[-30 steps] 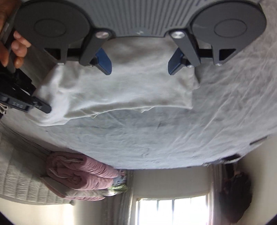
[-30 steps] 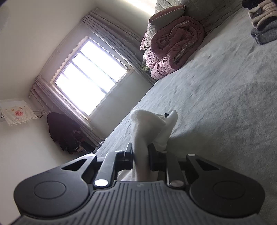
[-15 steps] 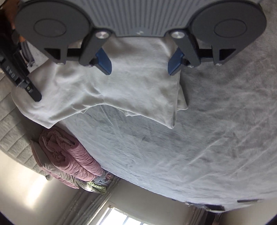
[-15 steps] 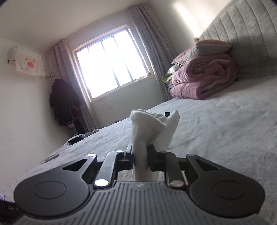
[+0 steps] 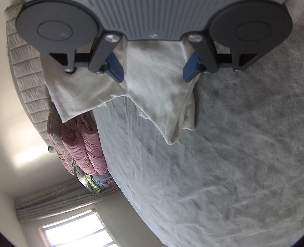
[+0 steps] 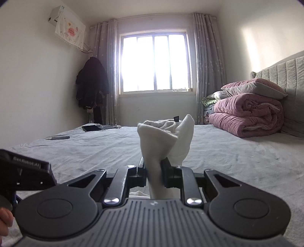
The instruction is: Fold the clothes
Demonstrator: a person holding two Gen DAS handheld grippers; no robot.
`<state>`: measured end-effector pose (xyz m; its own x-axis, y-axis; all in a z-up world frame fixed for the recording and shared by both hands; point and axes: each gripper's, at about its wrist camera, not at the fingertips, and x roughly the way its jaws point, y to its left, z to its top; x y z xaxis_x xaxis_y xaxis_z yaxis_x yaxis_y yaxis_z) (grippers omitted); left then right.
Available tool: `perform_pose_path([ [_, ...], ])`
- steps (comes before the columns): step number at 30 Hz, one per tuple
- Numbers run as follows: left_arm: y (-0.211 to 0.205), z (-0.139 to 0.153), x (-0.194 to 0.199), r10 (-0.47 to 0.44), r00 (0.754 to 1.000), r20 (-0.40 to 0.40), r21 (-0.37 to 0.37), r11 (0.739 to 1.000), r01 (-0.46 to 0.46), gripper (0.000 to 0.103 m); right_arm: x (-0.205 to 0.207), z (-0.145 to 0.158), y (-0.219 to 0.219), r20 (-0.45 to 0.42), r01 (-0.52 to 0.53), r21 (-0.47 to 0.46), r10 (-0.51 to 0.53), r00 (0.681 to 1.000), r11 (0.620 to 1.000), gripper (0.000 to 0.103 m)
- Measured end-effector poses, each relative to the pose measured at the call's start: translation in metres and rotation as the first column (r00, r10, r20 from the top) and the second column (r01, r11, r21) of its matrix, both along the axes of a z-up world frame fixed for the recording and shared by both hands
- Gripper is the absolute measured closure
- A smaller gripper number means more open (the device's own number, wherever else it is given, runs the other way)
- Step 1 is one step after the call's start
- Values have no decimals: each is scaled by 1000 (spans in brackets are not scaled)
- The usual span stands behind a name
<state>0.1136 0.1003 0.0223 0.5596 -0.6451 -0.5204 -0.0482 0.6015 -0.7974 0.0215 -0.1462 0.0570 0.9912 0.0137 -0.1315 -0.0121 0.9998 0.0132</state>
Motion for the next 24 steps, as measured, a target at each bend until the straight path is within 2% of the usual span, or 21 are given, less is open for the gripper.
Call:
perform_pose_path([
  [5,10,4,1,78,997,-25,58,995,-76,35,4,-11,31,-23,-55,-134,52,998,989,83],
  [8,17,2,4,95,995,-39,10,995,-95,35,7,-19,44,-40,-82,-209,76,996,974,83],
  [15,12,4,9,97,995,-33,8,995,-97,35,18,-35,61,-103,-125,-320,97,990,939,83],
  [22,20,3,13,134,990,-44,-25,991,-135,35,23,-47,71,-146,-167,-463,111,983,870,83],
  [24,21,3,13,140,989,-45,-31,989,-141,35,25,-51,72,-158,-180,-514,113,981,839,83],
])
